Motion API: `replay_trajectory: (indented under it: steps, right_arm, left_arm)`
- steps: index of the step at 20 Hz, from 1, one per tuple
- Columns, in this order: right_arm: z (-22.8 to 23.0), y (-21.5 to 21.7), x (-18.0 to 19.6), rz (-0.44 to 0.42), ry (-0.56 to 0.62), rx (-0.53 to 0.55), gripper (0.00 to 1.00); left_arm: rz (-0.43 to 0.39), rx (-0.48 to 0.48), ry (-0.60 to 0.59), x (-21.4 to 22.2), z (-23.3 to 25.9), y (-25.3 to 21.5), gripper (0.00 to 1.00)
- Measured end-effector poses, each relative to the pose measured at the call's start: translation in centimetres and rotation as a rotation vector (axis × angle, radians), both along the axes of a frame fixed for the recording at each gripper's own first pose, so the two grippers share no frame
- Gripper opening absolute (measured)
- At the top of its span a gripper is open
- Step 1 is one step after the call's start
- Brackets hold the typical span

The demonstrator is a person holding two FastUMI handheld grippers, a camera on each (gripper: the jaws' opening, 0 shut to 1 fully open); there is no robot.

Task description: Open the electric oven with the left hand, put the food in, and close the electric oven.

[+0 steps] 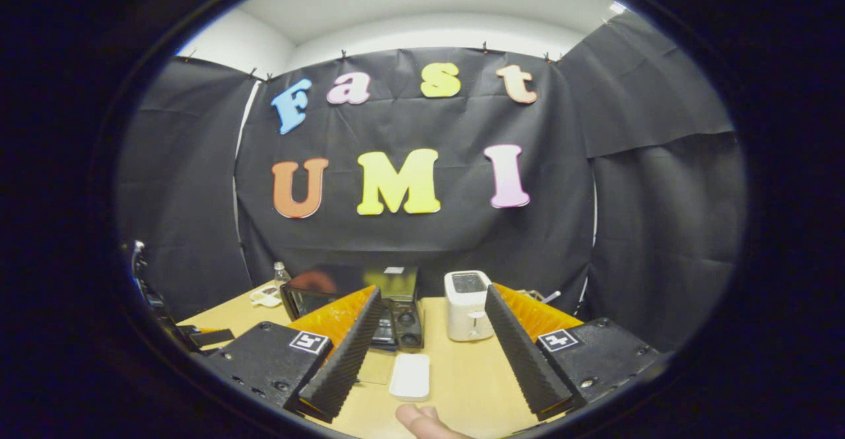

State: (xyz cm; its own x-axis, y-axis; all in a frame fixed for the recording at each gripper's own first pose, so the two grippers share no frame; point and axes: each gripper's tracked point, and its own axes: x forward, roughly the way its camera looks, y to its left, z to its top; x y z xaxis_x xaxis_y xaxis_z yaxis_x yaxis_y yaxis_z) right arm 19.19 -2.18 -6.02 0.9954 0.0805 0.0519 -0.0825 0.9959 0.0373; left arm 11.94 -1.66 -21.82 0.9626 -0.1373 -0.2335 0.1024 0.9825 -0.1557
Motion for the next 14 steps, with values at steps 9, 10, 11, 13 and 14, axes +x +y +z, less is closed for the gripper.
replay_trajectory:
  steps: [9, 10, 11, 13, 14]
  right_arm:
    - [-0.6, -7.7, -4.7, -0.104, -0.03, 0.067, 1.0]
    - [-0.7, -7.7, -4.9, -0.106, -0.033, 0.062, 1.0]
    - [-0.8, -7.9, -5.1, -0.107, -0.035, 0.056, 1.0]
    - [-0.8, -7.9, -5.6, -0.099, -0.043, 0.047, 1.0]
    - [-0.7, -8.1, -6.1, -0.095, -0.052, 0.044, 1.0]
  left_arm:
    - [-0.055, 0.071, 0.209, 2.4, -9.5, -4.8, 0.94]
    - [-0.063, 0.081, 0.229, 2.4, -10.2, -5.3, 0.94]
    - [-0.071, 0.091, 0.254, 2.4, -11.0, -5.8, 0.94]
    - [-0.07, 0.126, 0.286, 2.5, -12.3, -6.1, 0.94]
    - [-0.074, 0.132, 0.298, 2.5, -12.7, -6.4, 0.94]
